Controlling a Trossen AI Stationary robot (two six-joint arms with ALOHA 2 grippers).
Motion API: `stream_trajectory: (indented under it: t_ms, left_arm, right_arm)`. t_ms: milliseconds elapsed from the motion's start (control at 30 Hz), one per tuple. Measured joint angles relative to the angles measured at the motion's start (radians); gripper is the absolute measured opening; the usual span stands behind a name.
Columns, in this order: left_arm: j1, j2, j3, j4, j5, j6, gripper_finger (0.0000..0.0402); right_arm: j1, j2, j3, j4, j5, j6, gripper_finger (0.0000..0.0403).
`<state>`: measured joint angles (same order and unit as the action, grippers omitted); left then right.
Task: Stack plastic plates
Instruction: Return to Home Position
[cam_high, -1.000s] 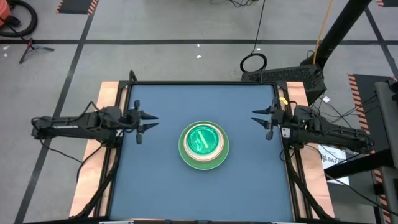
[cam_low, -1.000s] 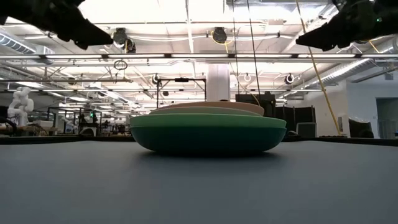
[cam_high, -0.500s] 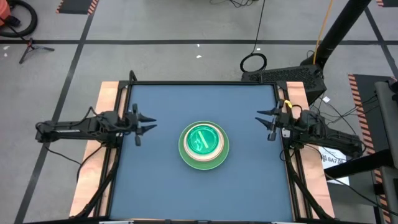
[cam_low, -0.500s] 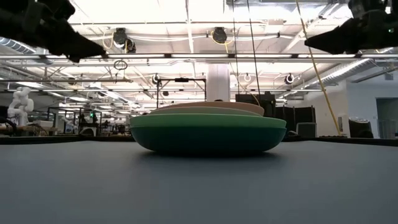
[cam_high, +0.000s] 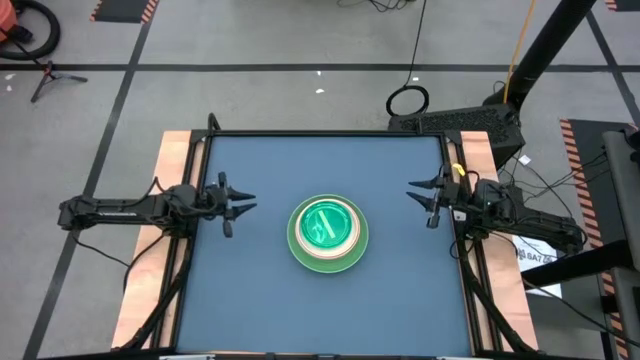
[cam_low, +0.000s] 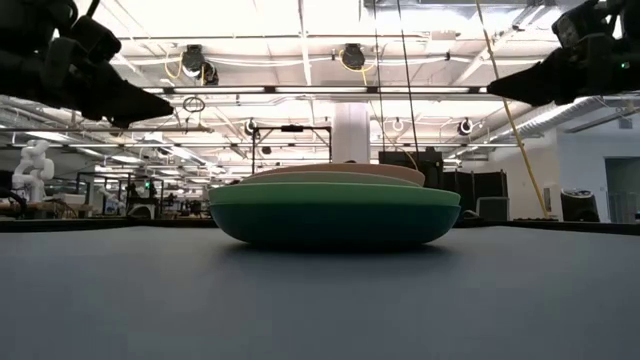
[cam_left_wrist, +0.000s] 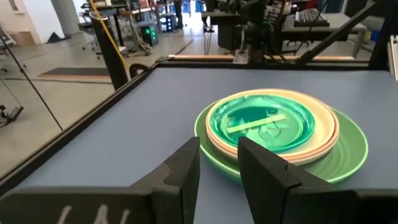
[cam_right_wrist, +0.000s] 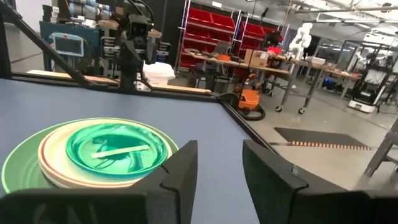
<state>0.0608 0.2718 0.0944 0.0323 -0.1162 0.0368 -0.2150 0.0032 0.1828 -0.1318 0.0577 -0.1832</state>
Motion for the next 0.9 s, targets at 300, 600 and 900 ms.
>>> stream_trajectory:
  t_ms: [300, 600, 900]
  left_arm:
    - [0.023, -0.037, 0.008, -0.097, -0.043, 0.034, 0.0115]
    - [0.092, -0.185, 0.008, -0.113, 0.036, 0.085, 0.0115]
    - [0.119, -0.261, 0.008, -0.203, 0.099, 0.032, 0.0115]
  right_arm:
    - [0.000, -0.001, 0.000, -0.008, 0.027, -0.010, 0.0123]
    - [0.001, 0.000, -0.036, -0.014, 0.073, 0.048, 0.0103]
    - [0.001, 0.000, -0.086, 0.026, -0.022, 0.173, 0.0069]
